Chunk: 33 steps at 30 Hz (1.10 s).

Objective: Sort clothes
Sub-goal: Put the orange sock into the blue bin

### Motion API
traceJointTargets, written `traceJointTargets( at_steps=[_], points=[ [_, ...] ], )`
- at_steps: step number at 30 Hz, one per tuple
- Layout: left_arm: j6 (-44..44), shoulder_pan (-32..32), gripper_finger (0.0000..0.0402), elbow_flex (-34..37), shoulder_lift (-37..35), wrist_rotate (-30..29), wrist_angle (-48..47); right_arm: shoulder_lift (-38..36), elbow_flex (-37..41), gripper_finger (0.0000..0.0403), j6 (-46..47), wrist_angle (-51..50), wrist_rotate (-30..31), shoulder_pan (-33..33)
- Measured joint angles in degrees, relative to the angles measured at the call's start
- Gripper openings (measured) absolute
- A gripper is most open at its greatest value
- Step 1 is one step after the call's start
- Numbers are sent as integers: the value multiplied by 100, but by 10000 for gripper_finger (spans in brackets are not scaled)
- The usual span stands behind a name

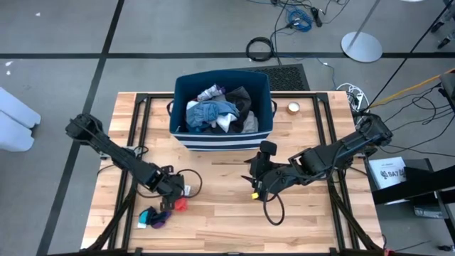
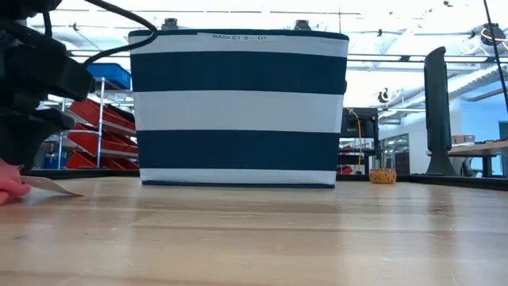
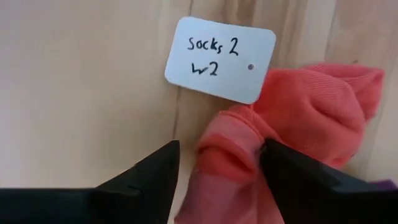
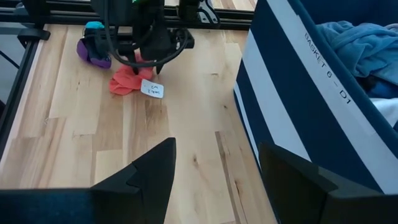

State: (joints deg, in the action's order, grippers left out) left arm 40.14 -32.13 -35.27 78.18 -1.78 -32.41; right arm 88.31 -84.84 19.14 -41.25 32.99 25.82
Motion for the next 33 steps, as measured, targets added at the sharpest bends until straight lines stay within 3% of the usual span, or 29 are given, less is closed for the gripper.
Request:
traceJointTargets(
  at_steps=[3, 8, 10, 22, 28, 33],
  points=[
    [-18, -26, 198, -15, 147, 3, 178, 0, 0, 217, -7, 4, 2, 0],
    [-263, -27, 48, -88, 20, -23, 194, 0, -1, 217, -7, 13, 0, 1],
    [-352, -25, 21, -180, -110, -50, 157, 0, -1, 217, -7, 18, 0, 2],
    [-1350, 318, 16, -1576, -1148, -637, -174, 0, -2, 217, 17, 85, 0, 2],
    [-2344, 619, 15, -2609, -1435, -1575, -189, 0, -2, 217, 30, 83, -2, 2],
    [-3807, 1112, 15, -3478, -1396, -2589, 52, 0, -2, 217, 80, 79, -7, 4]
  ],
)
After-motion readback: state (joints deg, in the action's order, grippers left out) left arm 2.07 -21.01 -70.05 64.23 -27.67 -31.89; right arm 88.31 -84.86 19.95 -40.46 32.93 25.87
